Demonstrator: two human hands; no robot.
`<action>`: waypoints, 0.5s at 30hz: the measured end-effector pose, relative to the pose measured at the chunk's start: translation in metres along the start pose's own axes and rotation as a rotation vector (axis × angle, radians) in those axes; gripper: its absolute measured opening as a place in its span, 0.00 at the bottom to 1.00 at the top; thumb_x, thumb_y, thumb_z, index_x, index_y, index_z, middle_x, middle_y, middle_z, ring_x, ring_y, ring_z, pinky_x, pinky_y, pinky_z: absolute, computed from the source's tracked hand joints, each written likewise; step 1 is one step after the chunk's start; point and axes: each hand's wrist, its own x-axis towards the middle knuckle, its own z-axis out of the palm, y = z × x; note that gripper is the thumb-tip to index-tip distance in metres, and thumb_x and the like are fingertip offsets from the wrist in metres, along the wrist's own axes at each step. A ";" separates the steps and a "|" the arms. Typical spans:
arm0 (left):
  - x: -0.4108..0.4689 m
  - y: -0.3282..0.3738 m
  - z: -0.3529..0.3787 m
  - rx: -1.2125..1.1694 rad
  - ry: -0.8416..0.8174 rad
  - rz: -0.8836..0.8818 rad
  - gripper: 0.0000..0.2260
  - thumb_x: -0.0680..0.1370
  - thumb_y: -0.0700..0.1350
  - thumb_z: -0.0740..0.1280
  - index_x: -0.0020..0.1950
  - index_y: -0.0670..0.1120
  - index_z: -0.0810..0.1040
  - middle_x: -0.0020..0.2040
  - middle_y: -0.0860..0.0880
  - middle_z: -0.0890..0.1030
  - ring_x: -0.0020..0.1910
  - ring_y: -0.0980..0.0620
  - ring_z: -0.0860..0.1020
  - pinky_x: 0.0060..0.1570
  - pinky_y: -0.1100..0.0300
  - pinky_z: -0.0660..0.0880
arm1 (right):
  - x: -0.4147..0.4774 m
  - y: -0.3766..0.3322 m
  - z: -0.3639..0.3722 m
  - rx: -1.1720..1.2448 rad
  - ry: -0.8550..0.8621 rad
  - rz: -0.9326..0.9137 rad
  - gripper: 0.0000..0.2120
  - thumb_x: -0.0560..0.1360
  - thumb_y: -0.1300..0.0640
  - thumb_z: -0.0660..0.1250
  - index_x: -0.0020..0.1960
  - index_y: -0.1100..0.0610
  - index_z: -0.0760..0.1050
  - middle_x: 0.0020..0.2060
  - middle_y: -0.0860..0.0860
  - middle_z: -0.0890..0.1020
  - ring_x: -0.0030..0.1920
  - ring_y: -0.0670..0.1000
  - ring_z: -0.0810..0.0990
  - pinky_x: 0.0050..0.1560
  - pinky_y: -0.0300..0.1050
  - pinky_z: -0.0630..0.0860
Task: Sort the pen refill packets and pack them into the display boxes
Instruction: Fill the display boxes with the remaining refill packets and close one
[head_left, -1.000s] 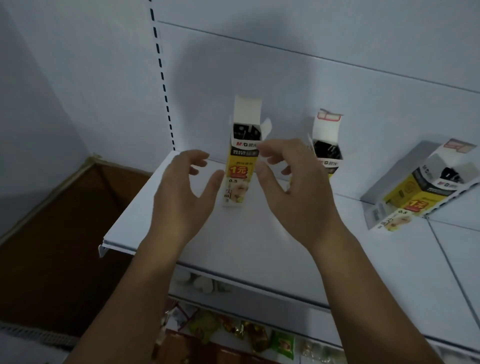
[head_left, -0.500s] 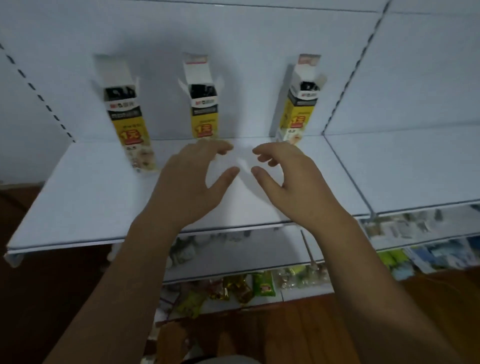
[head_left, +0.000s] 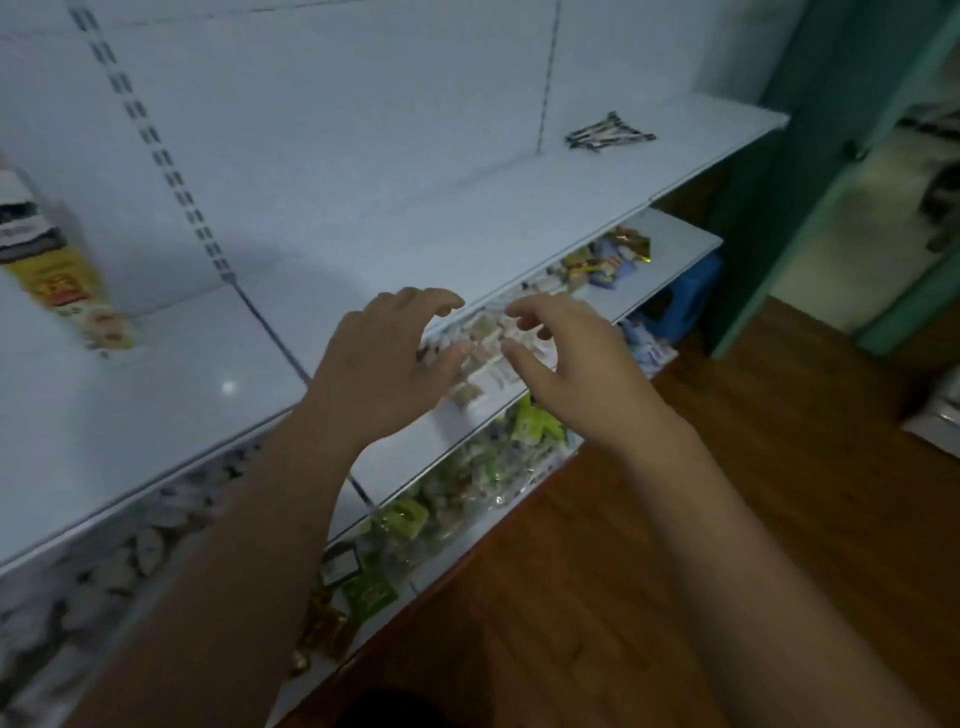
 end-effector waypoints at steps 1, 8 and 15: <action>0.016 0.015 0.012 -0.007 -0.019 0.030 0.19 0.79 0.60 0.64 0.68 0.57 0.75 0.61 0.56 0.81 0.60 0.48 0.78 0.59 0.45 0.75 | -0.004 0.016 -0.012 -0.012 0.016 0.029 0.16 0.82 0.44 0.65 0.69 0.46 0.74 0.57 0.46 0.79 0.57 0.47 0.76 0.59 0.56 0.77; 0.126 0.089 0.103 -0.126 -0.081 0.219 0.21 0.79 0.61 0.64 0.68 0.53 0.77 0.59 0.54 0.83 0.60 0.48 0.79 0.58 0.43 0.77 | -0.007 0.128 -0.076 -0.090 0.114 0.233 0.18 0.83 0.44 0.64 0.70 0.47 0.73 0.58 0.46 0.78 0.59 0.47 0.76 0.58 0.54 0.78; 0.258 0.135 0.184 -0.191 -0.132 0.291 0.18 0.82 0.57 0.67 0.70 0.53 0.76 0.62 0.54 0.81 0.62 0.51 0.77 0.61 0.50 0.74 | 0.049 0.236 -0.122 -0.173 0.175 0.363 0.18 0.82 0.44 0.64 0.71 0.45 0.71 0.57 0.45 0.78 0.57 0.46 0.77 0.58 0.56 0.78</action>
